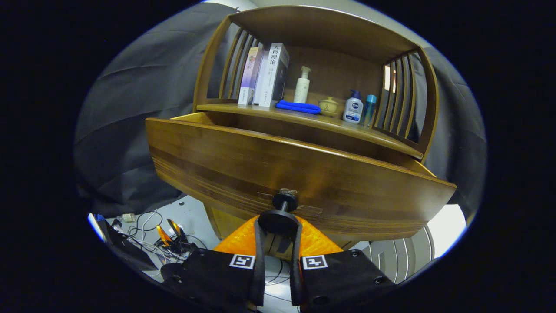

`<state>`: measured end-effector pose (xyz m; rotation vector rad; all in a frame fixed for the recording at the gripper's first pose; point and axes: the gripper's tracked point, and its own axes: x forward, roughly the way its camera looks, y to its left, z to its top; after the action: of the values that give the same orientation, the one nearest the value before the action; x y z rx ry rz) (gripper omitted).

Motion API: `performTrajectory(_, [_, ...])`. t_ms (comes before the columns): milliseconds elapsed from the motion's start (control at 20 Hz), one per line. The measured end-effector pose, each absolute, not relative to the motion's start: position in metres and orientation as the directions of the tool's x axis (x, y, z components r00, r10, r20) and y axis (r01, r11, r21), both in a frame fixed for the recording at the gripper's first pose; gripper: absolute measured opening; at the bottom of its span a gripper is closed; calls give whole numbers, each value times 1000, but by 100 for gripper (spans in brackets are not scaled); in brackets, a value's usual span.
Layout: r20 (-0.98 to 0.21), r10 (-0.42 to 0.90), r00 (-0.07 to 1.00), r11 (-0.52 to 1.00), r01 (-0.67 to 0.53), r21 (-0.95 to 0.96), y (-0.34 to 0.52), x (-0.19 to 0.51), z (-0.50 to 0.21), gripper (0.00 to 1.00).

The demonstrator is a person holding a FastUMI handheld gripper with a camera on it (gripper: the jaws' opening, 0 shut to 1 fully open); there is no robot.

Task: Pull open the drawer, take out the items inside it, and place them on the countertop above the cabinet.

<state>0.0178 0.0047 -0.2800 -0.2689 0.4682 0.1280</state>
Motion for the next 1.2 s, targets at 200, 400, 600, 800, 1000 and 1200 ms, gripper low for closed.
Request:
performTrajectory(200, [-474, 77, 877, 952, -205, -226, 8, 5, -280, 26])
performTrajectory(400, [-474, 96, 875, 944, -231, -235, 12, -8, -281, 25])
performTrajectory(600, [-482, 98, 871, 946, -232, -227, 13, -13, -283, 25])
performTrajectory(800, [-467, 93, 879, 939, -233, -253, 13, -13, -282, 25])
performTrajectory(1000, [-487, 94, 868, 947, -228, -225, 14, -14, -282, 39])
performTrajectory(1200, [-495, 108, 862, 952, -232, -197, 15, -20, -275, 56])
